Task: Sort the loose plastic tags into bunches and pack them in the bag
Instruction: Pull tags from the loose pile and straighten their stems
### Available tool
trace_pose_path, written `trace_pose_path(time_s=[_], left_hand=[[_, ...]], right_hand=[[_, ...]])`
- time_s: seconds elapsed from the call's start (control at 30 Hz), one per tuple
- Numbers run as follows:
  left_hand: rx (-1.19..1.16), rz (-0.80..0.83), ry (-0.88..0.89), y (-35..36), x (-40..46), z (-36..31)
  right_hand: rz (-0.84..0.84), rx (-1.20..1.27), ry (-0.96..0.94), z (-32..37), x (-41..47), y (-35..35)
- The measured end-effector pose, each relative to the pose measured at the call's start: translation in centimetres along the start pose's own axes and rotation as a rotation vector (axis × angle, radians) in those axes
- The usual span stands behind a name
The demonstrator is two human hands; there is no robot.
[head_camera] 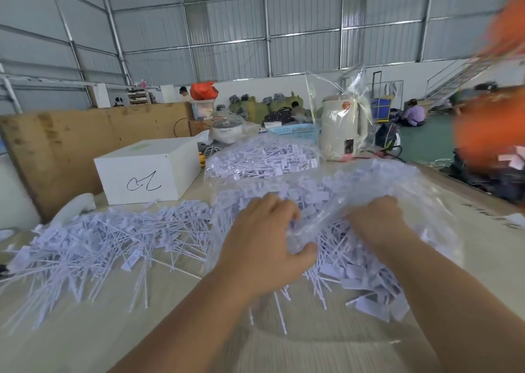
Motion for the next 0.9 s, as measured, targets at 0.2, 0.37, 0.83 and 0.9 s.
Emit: trace_pose_path(time_s=[0.2,0.37,0.83,0.9], left_hand=[[-0.053,0.109,0.074,4.4,2.4,-3.7],[0.045,0.106,-0.039,7.9,4.4,-3.4],[0.128,-0.147,0.358,7.3,3.8,-5.4],[0.083,0.009,0.418,6.9,3.4,-4.9]], right_hand=[[0.113,-0.046,-0.185,1.1,-1.0,-0.3],[0.116,-0.418,-0.342,1.5,-1.9,-1.4],[-0.141,-0.553,-0.744,3.2,-3.3,-2.8],[0.083,-0.738,-0.678,2.5,-2.9,-1.6]])
Point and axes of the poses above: each hand's wrist, its own x-axis towards the middle knuckle, its own y-axis out of the palm, z = x × y, the point moved 3 cm from there along x, towards the middle knuckle, and after that the axes turned 2 degrees about -y, right-handed, at the moved point
